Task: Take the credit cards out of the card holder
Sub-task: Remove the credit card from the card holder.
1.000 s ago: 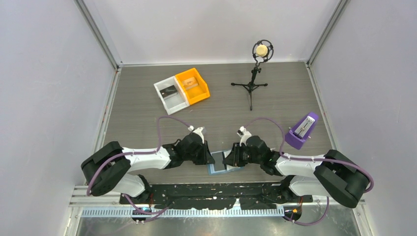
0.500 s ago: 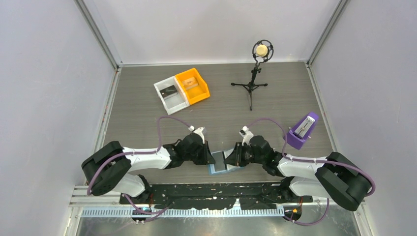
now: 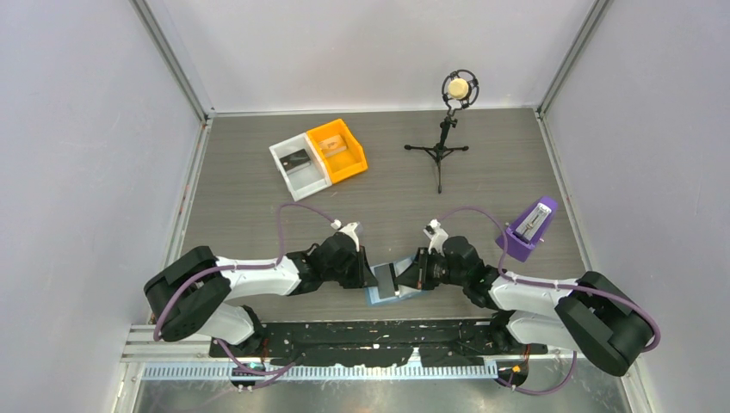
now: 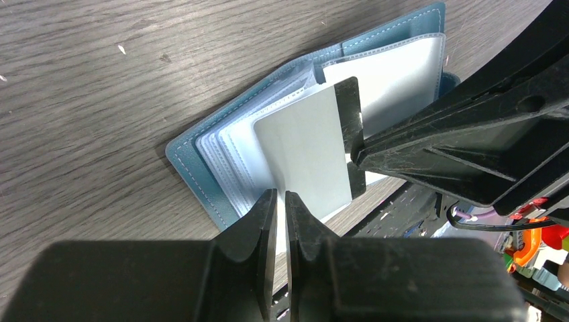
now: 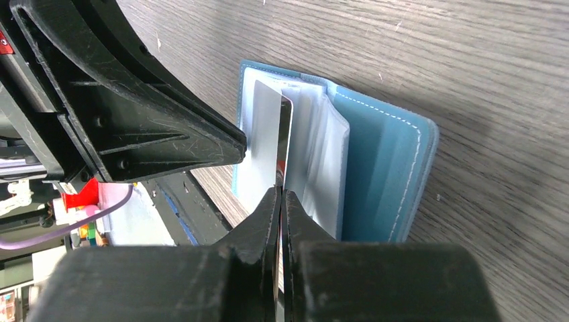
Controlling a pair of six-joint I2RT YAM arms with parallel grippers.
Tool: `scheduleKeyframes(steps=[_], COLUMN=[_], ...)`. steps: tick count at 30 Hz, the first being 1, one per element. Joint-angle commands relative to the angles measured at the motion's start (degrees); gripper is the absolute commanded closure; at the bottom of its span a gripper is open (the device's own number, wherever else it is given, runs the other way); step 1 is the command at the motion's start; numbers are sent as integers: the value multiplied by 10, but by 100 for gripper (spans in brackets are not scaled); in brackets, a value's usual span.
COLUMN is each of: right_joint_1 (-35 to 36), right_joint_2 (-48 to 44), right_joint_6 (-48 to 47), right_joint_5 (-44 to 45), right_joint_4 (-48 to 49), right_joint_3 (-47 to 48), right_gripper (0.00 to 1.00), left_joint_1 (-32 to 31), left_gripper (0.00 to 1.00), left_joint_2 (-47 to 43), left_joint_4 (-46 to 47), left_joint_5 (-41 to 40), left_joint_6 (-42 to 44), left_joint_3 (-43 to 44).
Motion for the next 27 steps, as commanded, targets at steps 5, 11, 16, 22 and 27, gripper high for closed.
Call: scheduleKeyframes(steps=[5,11,16,22,27], right_joint_1=[-23,-36,-39,-41,-39], right_joint_2=[-23,-77,-157,-213,-236], right_joint_6=[-11,-29,-54,-98,-185], right_joint_5=[-9,11,38,52,68], right_joint_4=[-9,-88,-178,-235,-247], right_joint_3=[-7,2,26,50,104], right_gripper=[95,95,95,95,95], left_joint_1=[-4,-5,-8,-9,-9], left_gripper=[87,87,86,79,57], left_joint_2=[13,5,-9,-45,-111], left_joint_4=[-51,-55,-64,-76,-157], left_joint_5=[-30,-27,-19,5,-5], left_joint_6=[23,24,25,21,16], left_joint_3=[-2,3,16,44,90])
